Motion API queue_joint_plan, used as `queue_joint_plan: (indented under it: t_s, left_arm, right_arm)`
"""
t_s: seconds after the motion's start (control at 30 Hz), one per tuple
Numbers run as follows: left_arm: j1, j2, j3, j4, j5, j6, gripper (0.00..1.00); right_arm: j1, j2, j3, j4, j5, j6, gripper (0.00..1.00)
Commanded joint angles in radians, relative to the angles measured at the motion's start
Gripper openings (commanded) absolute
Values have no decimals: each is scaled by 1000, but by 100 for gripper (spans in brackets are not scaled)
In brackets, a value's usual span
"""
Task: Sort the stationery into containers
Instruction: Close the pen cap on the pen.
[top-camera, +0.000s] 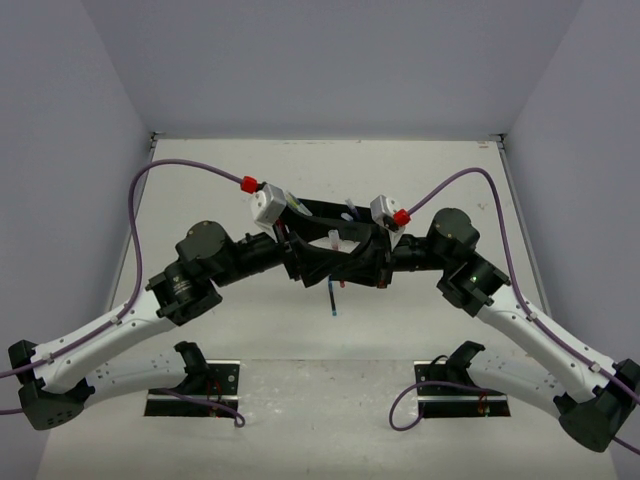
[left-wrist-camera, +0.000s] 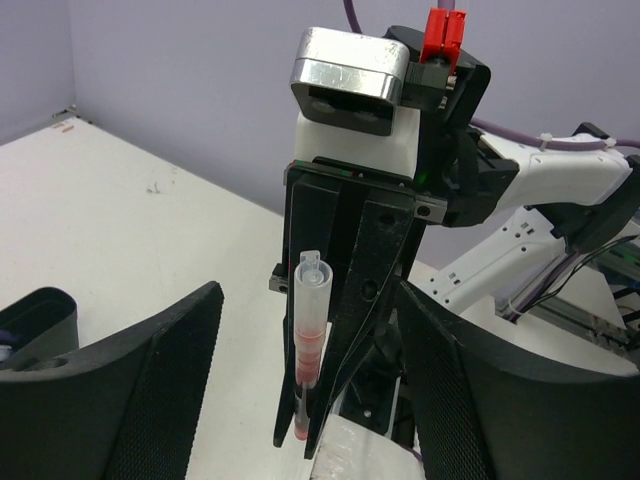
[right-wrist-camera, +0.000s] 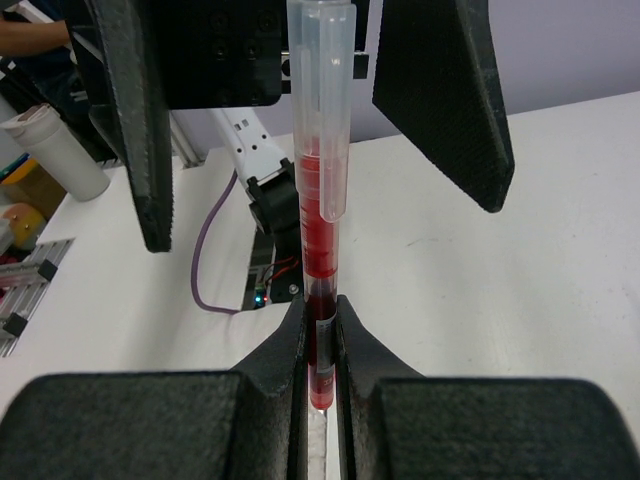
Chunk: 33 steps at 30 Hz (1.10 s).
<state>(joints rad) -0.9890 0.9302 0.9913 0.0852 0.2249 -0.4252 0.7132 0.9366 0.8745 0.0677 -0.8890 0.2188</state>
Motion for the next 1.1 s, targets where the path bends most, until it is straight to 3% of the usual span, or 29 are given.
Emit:
queue_joint_plan:
  t_s: [0.0,0.03,0.1,0.2,0.27,0.33,0.47,0.63,0.7,0.87,1.07]
  left_arm:
    - [-4,-5,53,8,-4,31,75]
    - [-5,-7,53,4,-14,32,76]
    - [-5,-11,51,2,-24,36,67]
    - [-4,-11,46,6,-27,36,45]
    - [-4,-14,38,11,-27,37,40]
    - [-4,-16,31,19,-28,35,18]
    - [-5,-21,19,34,-25,36,0]
    - [-4,-39,-2,59,-42,39,0]
    - [-4,-35,5,54,-38,40,0]
    - [-5,2,26,38,24,42,0]
    - [-4,42,12,59,215,83,0]
  right_arm:
    - [-1,6,8,12,-34,-24,0]
    - [-1,5,6,13,-37,-26,0]
    - [-1,2,2,16,-41,-26,0]
    - [-1,2,0,17,-42,-28,0]
    - [-1,2,-2,18,-43,-28,0]
    - [-1,6,-3,21,-48,-27,0]
    - [-1,11,-14,35,-53,-24,0]
    - [-1,13,-22,37,-56,-32,4]
    - [-1,14,-27,46,-57,-28,29]
    - [-1,10,-16,54,-56,-12,52]
    - [-1,7,39,23,-17,-16,51]
